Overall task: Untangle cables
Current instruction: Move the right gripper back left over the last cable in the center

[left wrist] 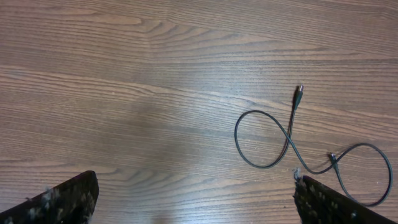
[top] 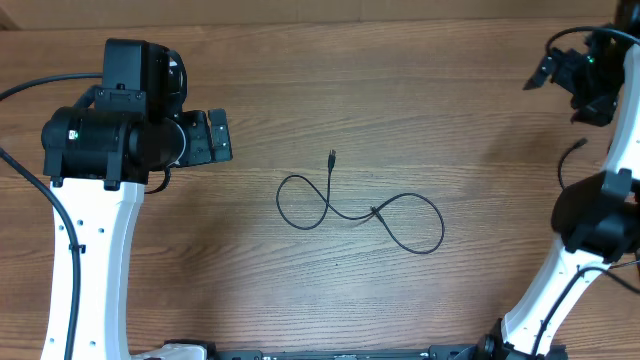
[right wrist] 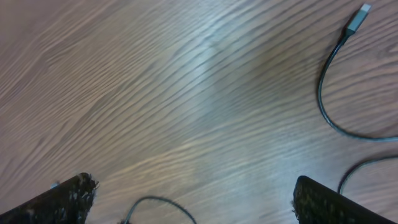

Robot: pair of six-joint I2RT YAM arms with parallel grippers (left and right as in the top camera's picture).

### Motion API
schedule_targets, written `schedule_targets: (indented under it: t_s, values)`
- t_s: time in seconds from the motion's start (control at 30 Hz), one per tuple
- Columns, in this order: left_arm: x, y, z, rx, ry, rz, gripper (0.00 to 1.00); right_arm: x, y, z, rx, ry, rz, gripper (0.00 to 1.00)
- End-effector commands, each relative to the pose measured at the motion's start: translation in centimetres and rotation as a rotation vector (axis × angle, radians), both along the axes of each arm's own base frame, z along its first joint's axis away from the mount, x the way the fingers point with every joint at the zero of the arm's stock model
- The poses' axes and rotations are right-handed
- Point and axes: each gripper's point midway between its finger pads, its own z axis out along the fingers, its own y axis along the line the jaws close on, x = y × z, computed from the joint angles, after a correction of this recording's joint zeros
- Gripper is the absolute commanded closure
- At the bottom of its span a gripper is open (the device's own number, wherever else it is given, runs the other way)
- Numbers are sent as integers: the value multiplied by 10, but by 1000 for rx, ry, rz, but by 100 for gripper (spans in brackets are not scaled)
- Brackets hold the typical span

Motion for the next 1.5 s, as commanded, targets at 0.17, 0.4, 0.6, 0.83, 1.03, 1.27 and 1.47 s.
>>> schedule_targets:
  t_s: [0.17, 0.4, 0.6, 0.83, 1.03, 1.27, 1.47]
  values:
    - [1, -1, 1, 4, -4, -20, 0, -52, 36, 25, -29, 36, 35, 0]
    - [1, -1, 1, 4, -4, -20, 0, -90, 85, 2, 7, 153, 126, 0]
    - [1, -1, 1, 4, -4, -20, 0, -81, 147, -13, 18, 126, 295, 0]
    - [1, -1, 1, 4, -4, -20, 0, -81, 221, -14, -18, 40, 676, 0]
    - [1, -1, 1, 4, -4, -20, 0, -99, 285, -11, 20, -27, 967, 0]
    - [1, -1, 1, 4, -4, -20, 0, -109, 333, -10, 38, -121, 1183, 0]
    - [1, -1, 1, 4, -4, -20, 0, -121, 349, -40, 43, -104, 1261, 0]
